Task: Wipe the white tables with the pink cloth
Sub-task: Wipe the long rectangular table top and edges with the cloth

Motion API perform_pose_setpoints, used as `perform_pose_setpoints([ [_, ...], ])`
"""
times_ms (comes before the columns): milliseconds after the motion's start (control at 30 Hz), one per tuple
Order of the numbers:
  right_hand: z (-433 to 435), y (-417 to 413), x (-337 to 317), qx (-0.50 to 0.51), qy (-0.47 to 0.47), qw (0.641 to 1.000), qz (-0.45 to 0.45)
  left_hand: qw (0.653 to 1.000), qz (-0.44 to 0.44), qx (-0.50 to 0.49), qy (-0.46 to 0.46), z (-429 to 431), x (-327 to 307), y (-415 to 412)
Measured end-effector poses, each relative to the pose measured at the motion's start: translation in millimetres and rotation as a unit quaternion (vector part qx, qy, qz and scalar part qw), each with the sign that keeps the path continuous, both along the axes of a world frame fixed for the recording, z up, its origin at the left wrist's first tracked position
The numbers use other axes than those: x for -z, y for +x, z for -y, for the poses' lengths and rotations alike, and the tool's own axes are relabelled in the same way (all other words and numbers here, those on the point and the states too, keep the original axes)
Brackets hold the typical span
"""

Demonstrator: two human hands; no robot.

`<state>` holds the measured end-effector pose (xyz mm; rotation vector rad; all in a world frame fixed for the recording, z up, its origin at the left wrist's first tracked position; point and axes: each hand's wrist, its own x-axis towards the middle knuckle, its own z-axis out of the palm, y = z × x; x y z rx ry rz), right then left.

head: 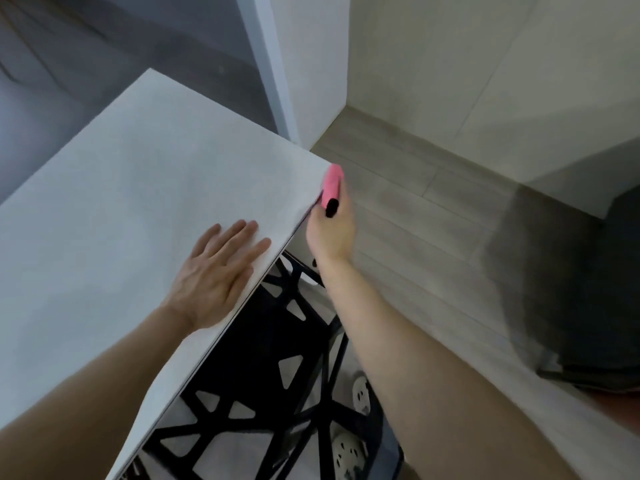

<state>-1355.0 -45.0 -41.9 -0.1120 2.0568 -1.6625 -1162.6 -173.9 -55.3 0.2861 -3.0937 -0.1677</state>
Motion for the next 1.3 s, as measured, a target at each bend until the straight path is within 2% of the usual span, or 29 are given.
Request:
perform_pose_setpoints([
  [100, 17.7, 25.4, 17.3, 0.008, -0.040, 0.999, 0.007, 0.999, -0.037, 0.007, 0.014, 2.2, 6.9, 2.1],
  [200, 23.9, 17.7, 31.5, 0.095, -0.086, 0.992, 0.007, 0.999, -0.047, 0.010, 0.022, 4.1, 9.7, 1.8],
  [400, 49.8, 5.7, 36.4, 0.192, -0.074, 0.977, -0.053, 0.997, -0.067, 0.013, 0.025, 7.0, 16.7, 2.6],
  [500, 53.0, 46.6, 39.4, 0.190, -0.089, 0.972, -0.108, 0.997, -0.069, 0.016, 0.029, 7.3, 17.6, 1.9],
  [633, 33.2, 120.5, 38.1, 0.124, -0.097, 0.980, -0.122, 0.997, -0.074, 0.019, 0.027, 7.9, 17.7, 1.3],
  [733, 45.9, 67.5, 46.5, 0.136, -0.109, 0.973, -0.154, 0.996, -0.088, 0.018, 0.020, 8.2, 18.5, 1.1],
  [800, 57.4, 2.9, 50.7, 0.162, -0.092, 0.971, -0.153, 0.995, -0.099, 0.018, 0.016, 9.4, 19.9, 1.7],
  [867, 58.7, -17.4, 51.1, 0.176, -0.087, 0.970, -0.140, 0.995, -0.101, 0.020, 0.014, 10.6, 22.0, 0.8],
  [1067, 26.1, 151.3, 37.6, 0.124, -0.119, 0.978, -0.121, 0.995, -0.094, 0.028, 0.013, 12.2, 22.8, 1.8],
  [1133, 29.6, 120.0, 40.6, 0.119, -0.112, 0.976, -0.141, 0.995, -0.095, 0.027, 0.012, 12.4, 22.3, 1.4],
  [1233, 45.0, 21.0, 49.1, 0.149, -0.077, 0.977, -0.135, 0.994, -0.106, 0.018, 0.016, 11.0, 22.7, -0.3],
  [1300, 51.2, 3.1, 46.6, 0.171, -0.061, 0.975, -0.131, 0.994, -0.110, 0.019, 0.020, 11.7, 23.7, -0.7],
])
